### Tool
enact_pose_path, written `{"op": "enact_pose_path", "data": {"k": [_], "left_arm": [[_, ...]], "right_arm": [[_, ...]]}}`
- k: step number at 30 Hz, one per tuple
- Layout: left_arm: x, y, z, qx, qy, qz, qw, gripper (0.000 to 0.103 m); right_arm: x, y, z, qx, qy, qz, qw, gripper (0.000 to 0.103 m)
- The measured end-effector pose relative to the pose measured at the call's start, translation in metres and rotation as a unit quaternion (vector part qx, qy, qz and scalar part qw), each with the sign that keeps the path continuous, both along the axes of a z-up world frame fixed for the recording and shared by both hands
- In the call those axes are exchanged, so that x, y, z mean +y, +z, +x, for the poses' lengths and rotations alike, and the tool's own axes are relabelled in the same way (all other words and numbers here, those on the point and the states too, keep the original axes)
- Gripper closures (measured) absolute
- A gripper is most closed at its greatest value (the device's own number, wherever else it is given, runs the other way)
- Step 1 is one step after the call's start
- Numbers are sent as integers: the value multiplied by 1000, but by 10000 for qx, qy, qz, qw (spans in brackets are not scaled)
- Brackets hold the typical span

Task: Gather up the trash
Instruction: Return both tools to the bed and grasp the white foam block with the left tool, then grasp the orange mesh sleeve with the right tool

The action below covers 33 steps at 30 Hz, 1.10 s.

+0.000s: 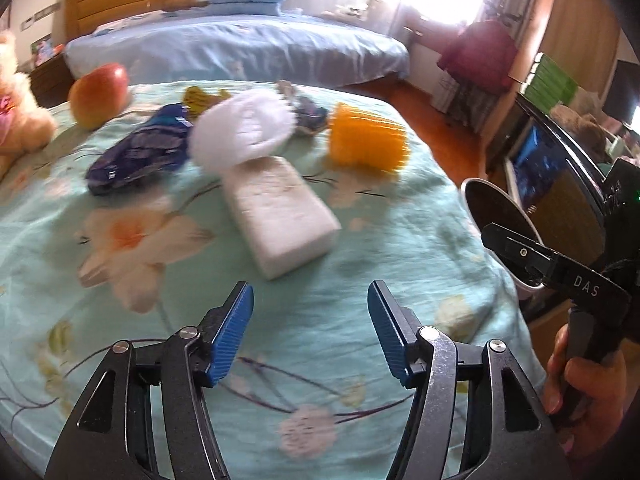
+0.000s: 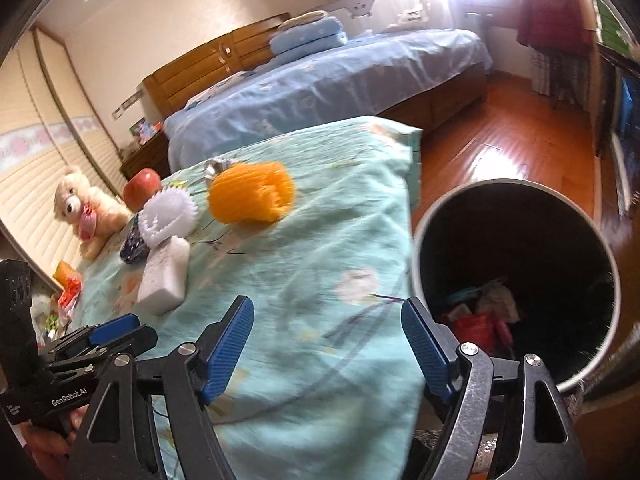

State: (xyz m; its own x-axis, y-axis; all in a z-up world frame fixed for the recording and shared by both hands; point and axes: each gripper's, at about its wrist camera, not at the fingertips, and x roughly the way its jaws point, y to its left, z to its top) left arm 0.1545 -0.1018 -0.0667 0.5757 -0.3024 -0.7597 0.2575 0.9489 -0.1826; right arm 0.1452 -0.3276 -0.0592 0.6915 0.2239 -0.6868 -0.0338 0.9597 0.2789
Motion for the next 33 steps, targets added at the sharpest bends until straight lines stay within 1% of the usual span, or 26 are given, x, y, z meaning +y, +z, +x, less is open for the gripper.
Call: {"op": "enact_pose_path", "data": {"k": [3,8,15,21,22,23,24,25,26,27,28,29,30,32,33], "left_arm": [[10,-3,4,33,126,7,9999,42],[16,-5,10,29,221,60,9997,42],[17,-11,22,64,280,124,9995,42],[17,-13,30,100,264,70,9996,42],[16,-13,31,98,259,67,9996,43],[15,-14,32,97,241,74,9996,47],[14,-14,32,88,204,83,9997,50],[13,-14,31,80,150,75,9998,59],[10,-13,31,74,79,56,9999,73],[8,-13,30,68,-4,43,10000,73],[6,-13,28,28,-9,115,9999,74],[4,-13,27,-1,-17,158,9999,75],[4,-12,25,-22,-21,171,9998,75],[5,-11,24,-28,-28,127,9999,76],[5,-11,22,-41,-32,100,9999,77]], "right_arm": [[13,-3,10,45,179,-29,9998,25],[28,-7,28,128,422,-89,9990,25],[42,-12,59,199,591,-108,9980,25],[50,-12,85,179,667,-137,9975,25],[51,-13,90,182,676,-153,9974,25],[52,-14,93,195,681,-159,9974,26],[54,-15,97,214,692,-151,9973,29],[55,-15,100,205,696,-153,9972,32],[56,-14,102,191,694,-166,9973,43],[57,-14,104,184,686,-184,9973,53],[57,-14,104,200,678,-193,9973,69],[57,-15,106,228,666,-203,9973,91],[57,-16,106,252,662,-209,9973,99],[56,-16,102,219,651,-197,9974,103],[55,-15,98,193,658,-175,9975,103]]}}
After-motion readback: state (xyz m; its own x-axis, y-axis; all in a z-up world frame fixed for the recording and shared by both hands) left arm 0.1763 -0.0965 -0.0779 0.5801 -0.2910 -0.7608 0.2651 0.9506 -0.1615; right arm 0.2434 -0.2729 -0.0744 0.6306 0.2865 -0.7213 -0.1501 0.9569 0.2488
